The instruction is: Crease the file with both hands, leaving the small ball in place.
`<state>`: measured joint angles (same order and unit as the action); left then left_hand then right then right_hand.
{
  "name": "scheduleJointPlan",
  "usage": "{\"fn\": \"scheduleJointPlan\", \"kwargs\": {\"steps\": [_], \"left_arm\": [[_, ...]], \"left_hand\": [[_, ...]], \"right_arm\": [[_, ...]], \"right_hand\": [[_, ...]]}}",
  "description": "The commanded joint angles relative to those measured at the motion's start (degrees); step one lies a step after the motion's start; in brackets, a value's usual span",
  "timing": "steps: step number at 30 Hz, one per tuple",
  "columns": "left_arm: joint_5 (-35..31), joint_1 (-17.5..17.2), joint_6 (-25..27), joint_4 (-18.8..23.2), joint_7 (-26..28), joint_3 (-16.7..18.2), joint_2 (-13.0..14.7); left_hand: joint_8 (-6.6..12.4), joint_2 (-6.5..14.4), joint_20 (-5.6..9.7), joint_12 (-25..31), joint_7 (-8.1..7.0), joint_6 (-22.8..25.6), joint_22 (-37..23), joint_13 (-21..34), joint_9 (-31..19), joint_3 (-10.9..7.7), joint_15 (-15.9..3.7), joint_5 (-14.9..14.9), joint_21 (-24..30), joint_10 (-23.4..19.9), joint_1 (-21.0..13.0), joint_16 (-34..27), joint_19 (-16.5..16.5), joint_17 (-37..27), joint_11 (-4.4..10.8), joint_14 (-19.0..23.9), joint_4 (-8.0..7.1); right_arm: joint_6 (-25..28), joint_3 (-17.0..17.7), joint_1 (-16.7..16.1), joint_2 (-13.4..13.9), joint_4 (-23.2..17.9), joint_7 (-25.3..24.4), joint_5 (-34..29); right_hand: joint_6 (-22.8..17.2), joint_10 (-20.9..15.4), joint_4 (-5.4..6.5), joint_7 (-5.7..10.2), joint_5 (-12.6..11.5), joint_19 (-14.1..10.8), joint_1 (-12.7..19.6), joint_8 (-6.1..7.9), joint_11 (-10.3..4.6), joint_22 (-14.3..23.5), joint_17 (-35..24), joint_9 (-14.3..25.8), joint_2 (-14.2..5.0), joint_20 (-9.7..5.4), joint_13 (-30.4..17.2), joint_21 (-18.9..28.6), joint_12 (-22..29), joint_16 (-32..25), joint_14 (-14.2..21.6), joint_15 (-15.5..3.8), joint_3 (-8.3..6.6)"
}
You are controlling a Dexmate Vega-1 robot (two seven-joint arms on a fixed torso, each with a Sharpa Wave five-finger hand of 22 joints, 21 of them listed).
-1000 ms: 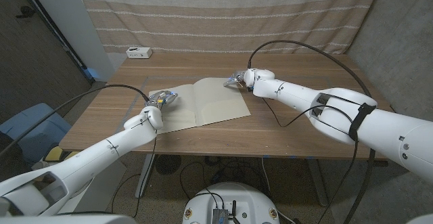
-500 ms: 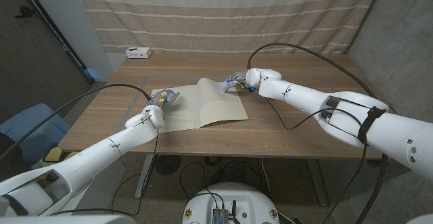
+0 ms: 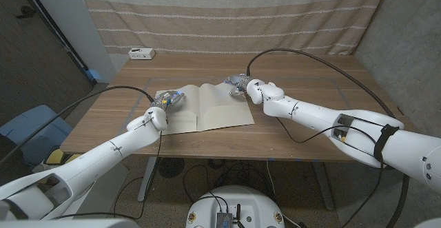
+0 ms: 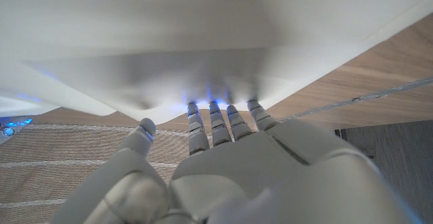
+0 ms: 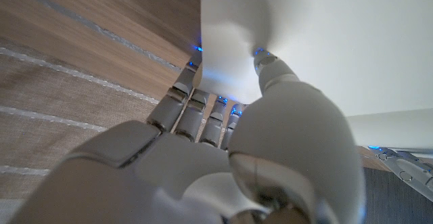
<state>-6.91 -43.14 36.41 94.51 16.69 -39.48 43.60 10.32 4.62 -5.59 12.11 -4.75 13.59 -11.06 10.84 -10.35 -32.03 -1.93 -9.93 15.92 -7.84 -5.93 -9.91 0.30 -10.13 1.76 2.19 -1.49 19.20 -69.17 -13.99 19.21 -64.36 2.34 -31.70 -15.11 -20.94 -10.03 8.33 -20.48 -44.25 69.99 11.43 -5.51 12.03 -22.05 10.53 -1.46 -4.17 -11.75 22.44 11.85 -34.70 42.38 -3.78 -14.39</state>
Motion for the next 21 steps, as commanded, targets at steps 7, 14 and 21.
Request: {"fn": "scheduleJointPlan", "kwargs": {"steps": [7, 14, 21], "left_arm": [[-0.1, 0.0, -0.6, 0.1, -0.3, -0.1, 0.0], [-0.3, 0.1, -0.7, 0.2, -0.6, -0.3, 0.1], [-0.6, 0.2, -1.0, 0.0, -0.8, -0.5, -0.1]], "left_hand": [[-0.16, -0.1, 0.44, -0.5, -0.21, -0.4, -0.1, 0.2, 0.0, 0.12, -0.70, -0.2, -0.1, 0.9, 0.7, 0.0, 0.1, 0.1, 0.32, -0.8, -0.44], [-0.16, -0.1, 0.57, -0.5, -0.14, -0.7, -0.1, 0.2, 0.0, 0.15, -0.75, -0.3, -0.1, 1.2, 0.8, 0.0, 0.1, 0.1, 0.32, -1.0, -0.48], [-0.09, 0.0, 0.63, -0.5, -0.13, -0.7, -0.2, 0.2, 0.0, 0.16, -0.79, -0.3, -0.2, 1.2, 0.9, -0.1, 0.2, 0.1, 0.21, -1.1, -0.52]], "right_arm": [[3.1, 8.3, -7.4, 1.1, -6.0, -11.5, 1.5], [-2.3, 14.9, -10.7, 2.1, -9.7, -12.4, 10.6], [-7.5, 18.7, -13.0, 2.3, -11.3, -16.2, 15.2]], "right_hand": [[-2.0, -3.5, 1.15, -2.08, 2.2, -4.8, 6.7, -0.26, 2.17, 2.8, -14.8, 0.2, -1.38, 1.86, -0.3, 6.8, 0.5, -10.0, 12.8, -9.23, 1.30], [3.4, 6.9, 0.53, -3.28, 4.0, -2.9, 10.7, -0.94, 3.23, 1.7, -8.1, 0.3, -0.39, 2.67, 0.4, 9.2, -1.9, 1.7, 11.4, -9.73, 0.07], [4.4, 11.9, -0.15, -2.65, 5.7, -3.0, 16.1, -0.58, 3.06, 1.8, -8.2, 0.3, 0.23, -2.25, 0.7, 11.8, -1.6, 4.0, 13.1, -9.89, -0.74]]}}
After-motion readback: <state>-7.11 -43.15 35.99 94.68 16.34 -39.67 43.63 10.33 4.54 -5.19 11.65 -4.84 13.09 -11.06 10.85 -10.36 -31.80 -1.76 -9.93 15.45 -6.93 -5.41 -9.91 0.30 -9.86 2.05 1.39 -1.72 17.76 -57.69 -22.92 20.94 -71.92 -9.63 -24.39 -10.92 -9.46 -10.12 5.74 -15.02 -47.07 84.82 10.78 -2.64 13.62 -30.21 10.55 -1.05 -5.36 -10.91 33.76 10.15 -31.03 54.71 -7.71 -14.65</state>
